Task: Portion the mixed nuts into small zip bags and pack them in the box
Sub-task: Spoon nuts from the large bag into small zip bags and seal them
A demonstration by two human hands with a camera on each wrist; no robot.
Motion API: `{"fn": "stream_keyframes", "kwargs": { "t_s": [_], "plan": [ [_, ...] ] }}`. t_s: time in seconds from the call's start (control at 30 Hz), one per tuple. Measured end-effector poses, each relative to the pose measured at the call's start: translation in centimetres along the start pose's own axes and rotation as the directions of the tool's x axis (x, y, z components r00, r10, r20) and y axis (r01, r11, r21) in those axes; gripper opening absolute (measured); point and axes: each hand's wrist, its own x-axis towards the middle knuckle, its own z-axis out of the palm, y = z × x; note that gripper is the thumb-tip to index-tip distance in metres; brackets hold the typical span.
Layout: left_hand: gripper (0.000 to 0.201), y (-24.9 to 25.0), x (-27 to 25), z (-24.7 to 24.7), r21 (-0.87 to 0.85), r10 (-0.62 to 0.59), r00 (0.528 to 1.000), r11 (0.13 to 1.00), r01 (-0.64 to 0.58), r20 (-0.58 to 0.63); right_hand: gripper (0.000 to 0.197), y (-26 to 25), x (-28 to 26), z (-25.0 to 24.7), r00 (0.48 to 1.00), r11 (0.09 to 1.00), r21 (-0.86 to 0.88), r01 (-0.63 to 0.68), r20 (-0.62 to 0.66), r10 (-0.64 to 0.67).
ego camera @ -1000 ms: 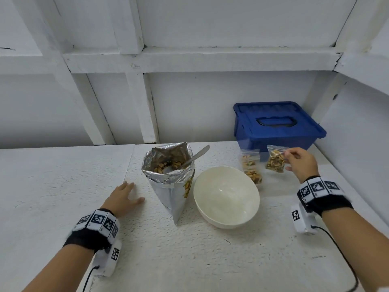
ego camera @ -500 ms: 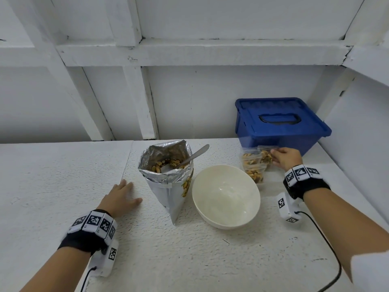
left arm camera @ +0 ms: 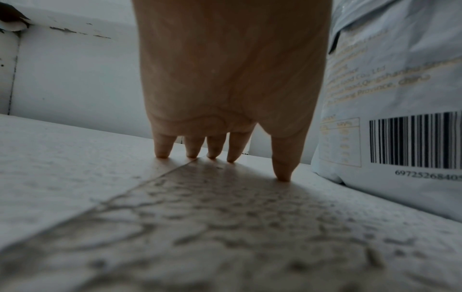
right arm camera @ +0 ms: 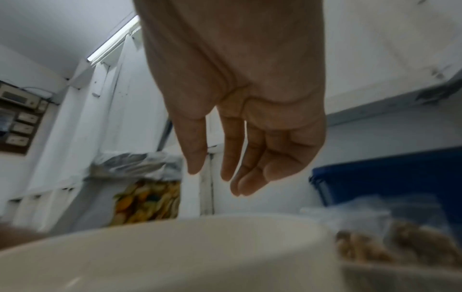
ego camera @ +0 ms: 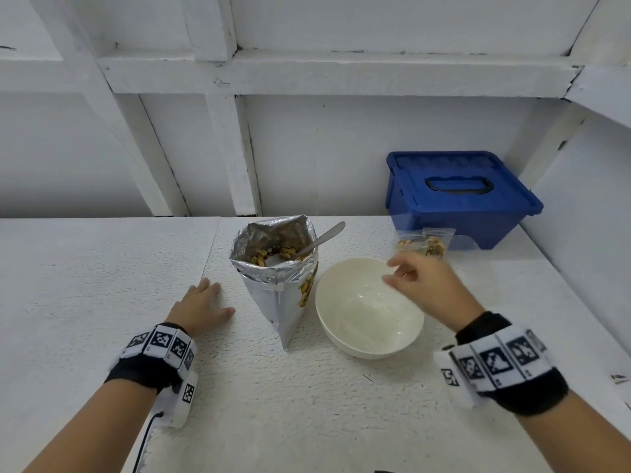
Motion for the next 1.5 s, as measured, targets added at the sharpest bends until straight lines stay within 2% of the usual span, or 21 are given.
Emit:
{"fn": "stream_keyframes", "kwargs": {
  "t_s": [0.07,0.13,0.2,0.27,0.33,0.37,0.5,0.63,0.7,0.77,0.87,0.93,1.0,1.17,1.23,1.3,1.37,1.43,1.5],
  "plan": [
    [0.069,-0.2,0.1,0.1,0.004,-0.001,1.000,1.000,0.001,0.003,0.041,-0.4,-0.2,2.1,0.983,0.992,-0.125,0.017,0.181,0.006],
    [0.071,-0.4,0.3,0.2,-0.006,-0.004,1.000,1.000,0.004,0.005,0.056,-0.3,0.0,4.0,0.929,0.966,-0.255,0.028,0.364,0.069],
    [0.071,-0.5,0.4,0.3,-0.012,-0.007,1.000,1.000,0.007,-0.001,0.063,-0.2,0.1,5.6,0.873,0.908,-0.414,0.065,0.464,0.150],
    [0.072,-0.6,0.5,0.4,-0.014,-0.006,1.000,1.000,0.006,0.002,0.046,-0.1,0.2,6.5,0.881,0.861,-0.503,0.072,0.437,0.181],
    [0.072,-0.7,0.6,0.4,-0.011,-0.008,1.000,1.000,0.008,0.009,0.022,0.1,0.4,6.9,0.910,0.869,-0.493,0.050,0.381,0.164],
    [0.072,-0.7,0.6,0.5,-0.008,-0.009,1.000,1.000,0.009,0.012,0.017,0.2,0.5,6.9,0.916,0.881,-0.472,0.041,0.371,0.156],
    [0.072,-1.1,1.0,0.6,0.002,-0.004,1.000,1.000,0.004,0.013,0.030,1.0,0.9,6.4,0.920,0.936,-0.347,-0.051,0.348,0.179],
    [0.067,-1.2,1.0,0.6,0.003,0.007,1.000,1.000,-0.007,0.006,0.031,0.4,0.5,4.9,0.941,0.958,-0.279,-0.072,0.301,0.158],
    [0.059,-1.0,0.7,0.4,-0.071,0.029,0.998,0.997,-0.033,-0.059,0.029,-0.4,0.0,3.7,0.973,0.974,-0.222,-0.046,0.212,0.094],
    [0.051,-0.6,0.1,0.0,-0.149,0.069,0.979,0.984,-0.098,-0.191,0.027,-1.2,-0.4,2.3,0.993,0.988,-0.157,-0.009,0.119,0.028],
    [0.041,0.6,-1.4,-0.7,-0.165,0.181,0.887,0.948,-0.272,-0.425,0.020,-2.6,-1.1,-0.1,0.991,0.989,-0.128,0.074,0.121,-0.058],
    [0.033,2.0,-3.0,-1.7,-0.169,0.235,0.795,0.906,-0.387,-0.559,0.016,-3.8,-1.6,-1.5,0.981,0.985,-0.114,0.130,0.159,-0.111],
    [0.024,3.5,-4.8,-3.2,-0.159,0.283,0.693,0.852,-0.500,-0.662,0.010,-5.3,-2.3,-2.5,0.976,0.989,-0.023,0.150,0.161,-0.144],
    [0.012,6.7,-8.7,-6.6,-0.037,0.391,0.464,0.732,-0.680,-0.795,0.019,-8.9,-3.4,-2.1,0.965,0.967,0.126,0.222,0.110,-0.236],
    [0.019,7.6,-10.0,-7.3,0.010,0.466,0.416,0.675,-0.738,-0.781,0.020,-9.8,-3.5,-1.2,0.955,0.945,0.201,0.257,0.095,-0.280],
    [0.035,8.4,-11.2,-7.6,-0.016,0.550,0.424,0.598,-0.802,-0.719,0.021,-10.7,-3.5,-0.3,0.946,0.915,0.292,0.279,0.077,-0.313],
    [0.061,9.2,-11.9,-7.4,-0.061,0.630,0.452,0.540,-0.839,-0.631,0.020,-11.6,-3.5,0.4,0.936,0.870,0.390,0.302,0.050,-0.348],
    [0.083,9.7,-12.1,-7.0,-0.100,0.657,0.500,0.547,-0.831,-0.564,0.018,-12.4,-3.4,1.0,0.929,0.823,0.475,0.311,0.032,-0.369],
    [0.093,9.9,-12.2,-6.9,-0.128,0.615,0.557,0.599,-0.790,-0.558,0.016,-13.0,-3.3,1.5,0.927,0.792,0.527,0.308,0.020,-0.373]
  ]
}}
